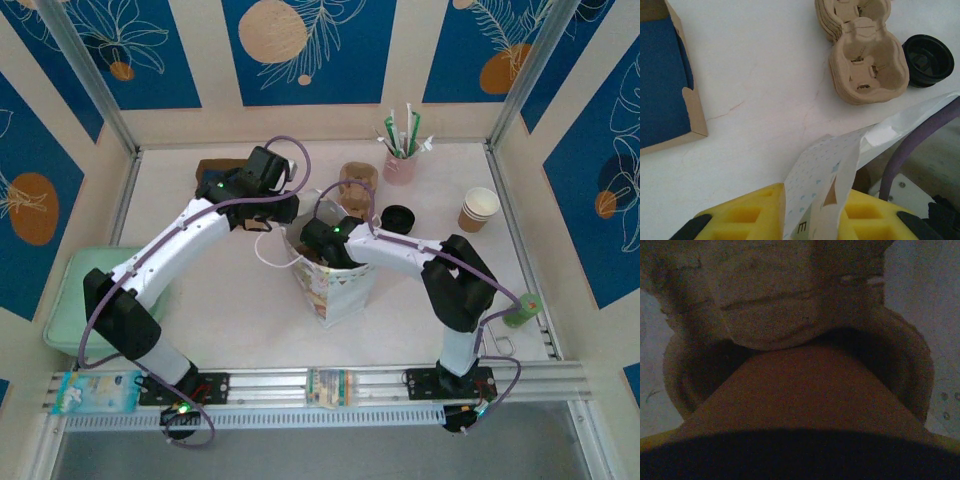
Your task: Pack the takeout coffee
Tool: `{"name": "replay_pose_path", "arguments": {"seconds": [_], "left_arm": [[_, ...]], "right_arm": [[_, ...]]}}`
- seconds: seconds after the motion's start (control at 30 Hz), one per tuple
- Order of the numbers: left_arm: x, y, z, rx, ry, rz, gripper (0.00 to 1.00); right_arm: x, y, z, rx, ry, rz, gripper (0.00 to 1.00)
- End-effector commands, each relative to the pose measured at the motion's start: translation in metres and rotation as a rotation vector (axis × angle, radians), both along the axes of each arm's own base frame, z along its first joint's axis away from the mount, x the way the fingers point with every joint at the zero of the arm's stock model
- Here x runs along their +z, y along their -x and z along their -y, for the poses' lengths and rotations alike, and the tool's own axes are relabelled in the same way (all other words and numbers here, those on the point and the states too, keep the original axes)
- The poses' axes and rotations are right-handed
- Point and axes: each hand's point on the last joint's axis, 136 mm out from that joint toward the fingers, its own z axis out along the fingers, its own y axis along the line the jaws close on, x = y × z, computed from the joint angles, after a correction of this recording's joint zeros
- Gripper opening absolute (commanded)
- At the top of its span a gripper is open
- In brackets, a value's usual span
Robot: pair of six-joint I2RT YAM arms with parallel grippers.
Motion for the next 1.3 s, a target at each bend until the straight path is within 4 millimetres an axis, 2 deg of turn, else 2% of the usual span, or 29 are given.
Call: {"name": "replay_pose_path", "arguments": {"seconds": [0.0,0.63,1.03,1.27], "left_arm": [[0.003,0.000,-0.006,0.003,-0.021,0.007,0.27],[0.000,0.000,-0.008,0.005,-0.037,0.003,0.27],[-0.002,-0.001,-0.007,0.006,-0.040,-0.002,0.27],[-0.002,-0.001,-0.008,0.007,-0.041,-0.001,0.27]], "right_arm": [[-0.055,0.004,0.012,-0.048,0.060,-0.061,0.34],[-0.068,0.010,0.019,-0.066,0.068,-0.054,0.35],[-0.093,0.013,0.018,-0.083,0.057,-0.043,0.36],[-0.100,0.016,0.020,-0.075,0.079,-0.057,0.38]]}}
